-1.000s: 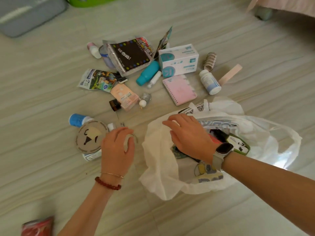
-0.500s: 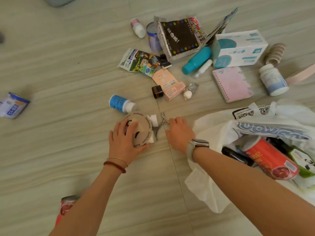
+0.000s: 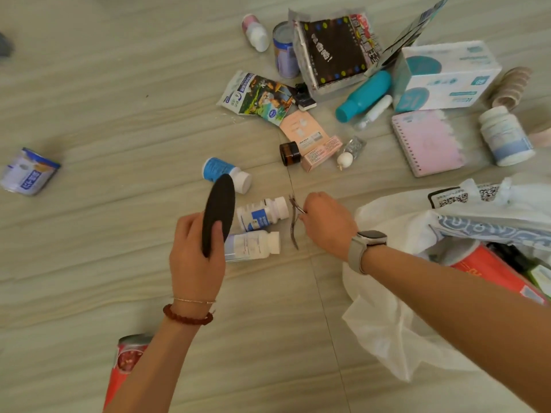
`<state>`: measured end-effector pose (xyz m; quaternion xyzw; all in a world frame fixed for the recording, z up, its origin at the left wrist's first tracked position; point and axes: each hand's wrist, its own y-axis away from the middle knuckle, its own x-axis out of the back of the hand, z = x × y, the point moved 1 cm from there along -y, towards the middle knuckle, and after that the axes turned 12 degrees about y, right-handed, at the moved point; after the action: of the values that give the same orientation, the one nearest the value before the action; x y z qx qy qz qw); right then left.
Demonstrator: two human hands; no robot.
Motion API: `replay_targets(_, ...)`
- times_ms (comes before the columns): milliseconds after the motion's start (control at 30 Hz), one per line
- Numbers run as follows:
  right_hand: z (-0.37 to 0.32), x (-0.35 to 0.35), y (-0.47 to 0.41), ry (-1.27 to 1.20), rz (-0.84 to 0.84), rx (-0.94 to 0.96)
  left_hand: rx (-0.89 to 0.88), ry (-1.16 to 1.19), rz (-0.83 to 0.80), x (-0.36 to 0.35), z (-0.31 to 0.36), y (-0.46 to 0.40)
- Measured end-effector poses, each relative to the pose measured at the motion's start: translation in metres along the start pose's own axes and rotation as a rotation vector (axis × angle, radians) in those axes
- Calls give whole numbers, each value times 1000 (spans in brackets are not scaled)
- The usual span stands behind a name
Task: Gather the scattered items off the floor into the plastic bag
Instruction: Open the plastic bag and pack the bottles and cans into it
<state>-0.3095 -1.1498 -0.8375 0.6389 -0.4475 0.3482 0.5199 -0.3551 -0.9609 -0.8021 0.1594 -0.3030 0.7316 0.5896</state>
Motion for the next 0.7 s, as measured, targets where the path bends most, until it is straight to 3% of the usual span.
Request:
replay_targets(133,36,61,36,-221,264,84,-2,170,60,-15,51,1)
replay_targets(200,72,86,57,-344,333,48,-194,210,-40,-34,84,10)
replay_targets(333,151,100,108,-337,322,-88,-561,258,-336,-91,134,45)
replay_targets(533,230,78,169,-186,174,-241,-854,-2,-572,-156,156,95)
replay_targets(633,246,61,178,-108,194,-331,-821,-257,-788,-180,141,115)
replay_targets(700,255,54,178,-152,200,-429,-680,-515,-1023,-181,141,119)
